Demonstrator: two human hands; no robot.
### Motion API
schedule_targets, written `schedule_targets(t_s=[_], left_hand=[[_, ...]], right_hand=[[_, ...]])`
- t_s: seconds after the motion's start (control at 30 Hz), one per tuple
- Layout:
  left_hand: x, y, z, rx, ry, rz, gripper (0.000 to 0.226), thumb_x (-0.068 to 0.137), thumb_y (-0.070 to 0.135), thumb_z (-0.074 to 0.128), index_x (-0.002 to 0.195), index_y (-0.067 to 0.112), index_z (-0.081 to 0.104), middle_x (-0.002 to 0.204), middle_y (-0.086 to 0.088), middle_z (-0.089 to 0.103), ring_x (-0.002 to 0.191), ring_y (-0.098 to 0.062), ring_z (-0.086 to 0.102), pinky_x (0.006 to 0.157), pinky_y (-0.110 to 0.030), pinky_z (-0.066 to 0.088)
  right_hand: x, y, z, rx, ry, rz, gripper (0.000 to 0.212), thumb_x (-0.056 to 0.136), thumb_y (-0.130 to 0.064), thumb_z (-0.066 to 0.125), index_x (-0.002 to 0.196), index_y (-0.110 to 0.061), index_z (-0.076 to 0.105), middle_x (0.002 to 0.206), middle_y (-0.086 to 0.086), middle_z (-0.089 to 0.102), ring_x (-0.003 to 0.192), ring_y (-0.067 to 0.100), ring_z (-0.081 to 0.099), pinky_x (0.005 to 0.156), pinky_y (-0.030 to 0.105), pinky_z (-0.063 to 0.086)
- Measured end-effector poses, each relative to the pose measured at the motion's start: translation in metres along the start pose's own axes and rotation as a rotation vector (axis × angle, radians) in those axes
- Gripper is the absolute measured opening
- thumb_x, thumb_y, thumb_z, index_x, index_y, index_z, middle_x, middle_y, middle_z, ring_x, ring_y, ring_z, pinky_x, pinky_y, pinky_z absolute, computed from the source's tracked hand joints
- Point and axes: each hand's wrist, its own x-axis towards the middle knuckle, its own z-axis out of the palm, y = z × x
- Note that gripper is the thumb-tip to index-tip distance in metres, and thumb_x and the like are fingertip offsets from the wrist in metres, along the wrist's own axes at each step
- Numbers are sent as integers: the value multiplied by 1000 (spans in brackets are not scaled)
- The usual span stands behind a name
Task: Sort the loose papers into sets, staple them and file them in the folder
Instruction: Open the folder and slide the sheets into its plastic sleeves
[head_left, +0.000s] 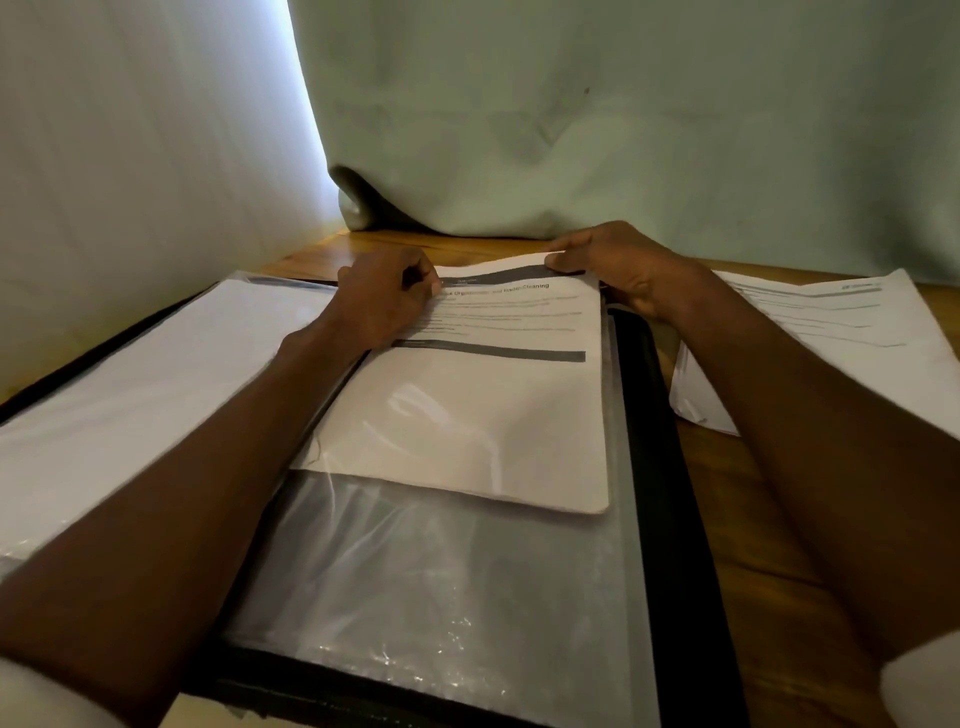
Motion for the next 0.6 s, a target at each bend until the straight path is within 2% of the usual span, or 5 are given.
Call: schedule_targets(t_s=[0.13, 0.37, 0.43, 0.53, 0.6], left_hand=[[0, 0, 0, -16, 12, -10, 10, 100, 20, 63, 94, 18, 72, 99, 2, 70, 105, -25, 62, 107, -54, 43], [0, -1, 0, -40, 17, -2, 11, 97, 17, 65, 88, 21, 70, 92, 3, 70, 99, -24, 62, 104, -54, 45], [0, -1, 1, -33, 20, 0, 10, 97, 18, 65, 89, 20, 70, 90, 4, 69, 99, -23, 62, 103, -54, 45], [2, -2, 1, -7, 22, 0, 8, 97, 20, 65, 92, 21, 71, 95, 4, 70, 101, -22, 62, 104, -52, 46], [3, -5, 2, -2, 15, 1, 7, 97, 22, 67, 96, 19, 73, 99, 3, 71, 103, -22, 62, 104, -52, 46]], right_hand=[[-4, -1, -3, -60, -53, 8, 16, 86, -17, 81, 102, -17, 80, 96, 8, 79, 85, 18, 74, 74, 25, 61], [-14, -9, 2, -217, -73, -25, 19, 88, -9, 75, 107, -9, 80, 108, 14, 77, 103, 28, 72, 98, 38, 58], [-19, -13, 2, -207, -106, -22, 24, 92, -19, 74, 110, -5, 78, 109, 17, 76, 96, 28, 71, 97, 39, 56], [-21, -22, 6, -229, -131, 23, 53, 91, -54, 69, 109, -4, 76, 95, 11, 77, 80, 20, 70, 84, 32, 56], [-19, -24, 11, -348, -148, -9, 50, 90, -59, 67, 102, -12, 79, 91, 4, 78, 80, 16, 70, 83, 29, 55]])
